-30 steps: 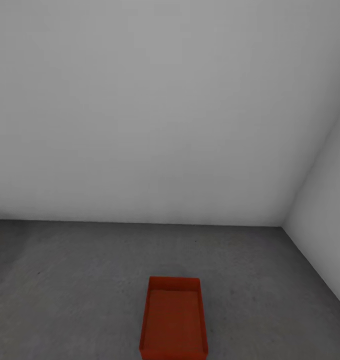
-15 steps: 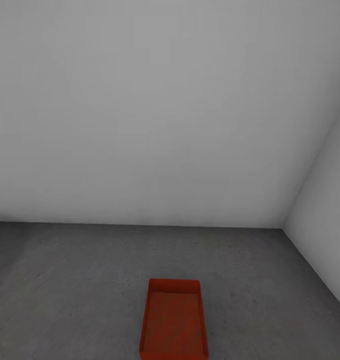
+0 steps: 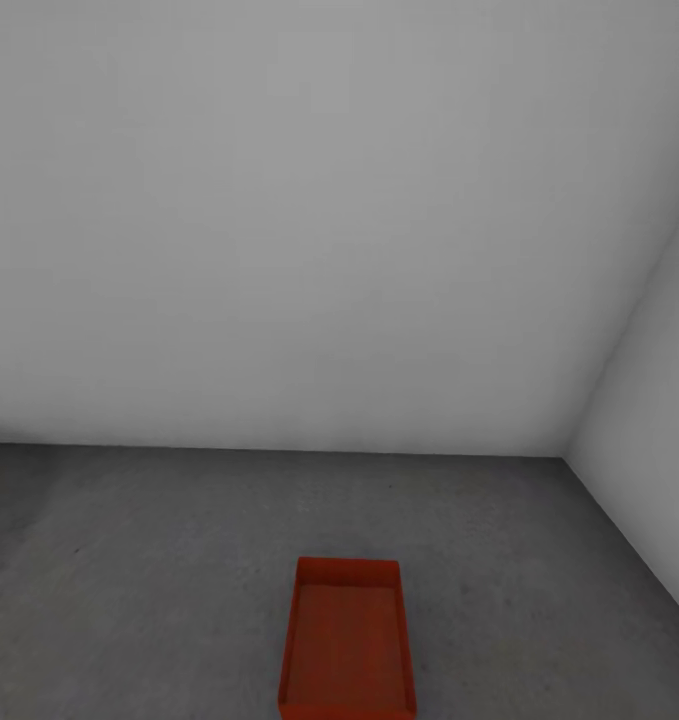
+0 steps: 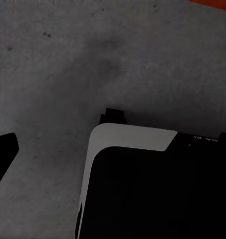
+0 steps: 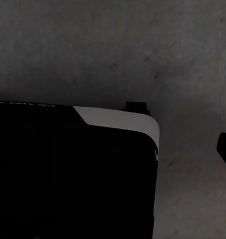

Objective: Move the two storage containers from the living room to the garage. In the garage, place one container on the floor and stack the other container on top of it (either order is fine).

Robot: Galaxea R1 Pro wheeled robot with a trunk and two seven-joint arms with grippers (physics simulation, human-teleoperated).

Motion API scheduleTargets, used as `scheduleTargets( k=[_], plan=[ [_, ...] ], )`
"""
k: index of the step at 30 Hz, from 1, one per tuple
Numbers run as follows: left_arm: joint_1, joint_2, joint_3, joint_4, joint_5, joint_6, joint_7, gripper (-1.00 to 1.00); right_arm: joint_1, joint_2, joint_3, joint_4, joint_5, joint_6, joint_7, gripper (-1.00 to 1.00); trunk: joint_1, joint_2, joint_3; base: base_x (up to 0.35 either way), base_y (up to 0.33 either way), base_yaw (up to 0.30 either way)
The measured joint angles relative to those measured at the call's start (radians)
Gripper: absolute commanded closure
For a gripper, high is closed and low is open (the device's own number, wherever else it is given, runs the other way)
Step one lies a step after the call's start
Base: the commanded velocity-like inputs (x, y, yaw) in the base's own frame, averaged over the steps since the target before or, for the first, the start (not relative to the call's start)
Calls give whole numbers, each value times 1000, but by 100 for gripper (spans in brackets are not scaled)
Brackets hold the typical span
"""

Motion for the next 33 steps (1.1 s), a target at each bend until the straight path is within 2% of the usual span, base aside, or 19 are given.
scheduleTargets(
  k=[33],
  plan=[
    [0, -2, -1, 0, 0, 0, 0, -100, 0, 1, 0, 0, 0, 4, -7, -100, 0, 0, 3, 0, 0, 0]
  ],
)
